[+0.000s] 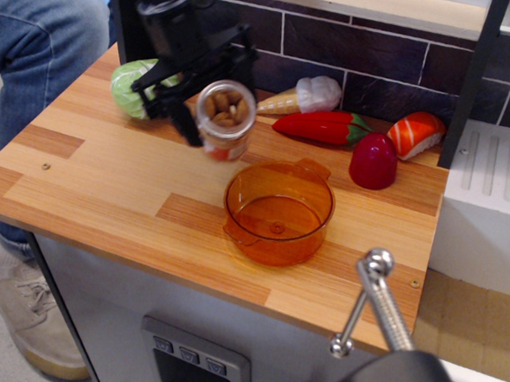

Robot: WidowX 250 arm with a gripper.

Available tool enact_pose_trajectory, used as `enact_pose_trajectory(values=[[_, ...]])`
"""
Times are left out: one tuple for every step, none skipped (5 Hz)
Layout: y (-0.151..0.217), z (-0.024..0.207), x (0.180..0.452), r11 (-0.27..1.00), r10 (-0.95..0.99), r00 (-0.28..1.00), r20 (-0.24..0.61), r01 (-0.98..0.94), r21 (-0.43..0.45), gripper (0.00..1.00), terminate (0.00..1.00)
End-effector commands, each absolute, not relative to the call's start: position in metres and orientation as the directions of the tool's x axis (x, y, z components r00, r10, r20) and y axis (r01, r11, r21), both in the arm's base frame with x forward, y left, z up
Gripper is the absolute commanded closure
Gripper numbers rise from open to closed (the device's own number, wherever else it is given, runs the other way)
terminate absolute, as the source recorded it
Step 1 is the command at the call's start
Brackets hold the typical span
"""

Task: Pour almonds in pot

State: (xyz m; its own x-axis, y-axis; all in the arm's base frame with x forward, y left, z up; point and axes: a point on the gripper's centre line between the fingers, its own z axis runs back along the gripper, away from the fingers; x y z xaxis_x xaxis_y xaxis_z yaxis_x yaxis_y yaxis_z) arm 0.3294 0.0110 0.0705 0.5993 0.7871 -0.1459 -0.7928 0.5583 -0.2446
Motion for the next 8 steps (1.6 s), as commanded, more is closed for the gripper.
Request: enact_pose_trajectory(values=[[-0.006,0.095,0.342,0.683,0.716,0.679,0.164,-0.632,-0.366,1.0,0.0],[-0.013,0.094,0.343,0.77,0.632,0.687,0.358,-0.504,-0.392,1.0,0.0],[-0.017,0.084,0.335,0.808,0.584,0.664,0.467,-0.424,-0.408,1.0,0.0],[-0.017,0.087,0.336,0.818,0.57,0.631,0.526,-0.377,-0.433,1.0,0.0],[-0.02,0.092,0.341,0.836,0.546,0.574,0.611,-0.32,-0.446,1.0,0.0],[-0.023,0.096,0.349,0.846,0.531,0.534,0.658,-0.284,-0.452,1.0,0.0],[-0.024,0.093,0.354,0.869,0.493,0.512,0.704,-0.254,-0.424,1.0,0.0],[-0.023,0.095,0.358,0.886,0.463,0.461,0.757,-0.224,-0.406,1.0,0.0]])
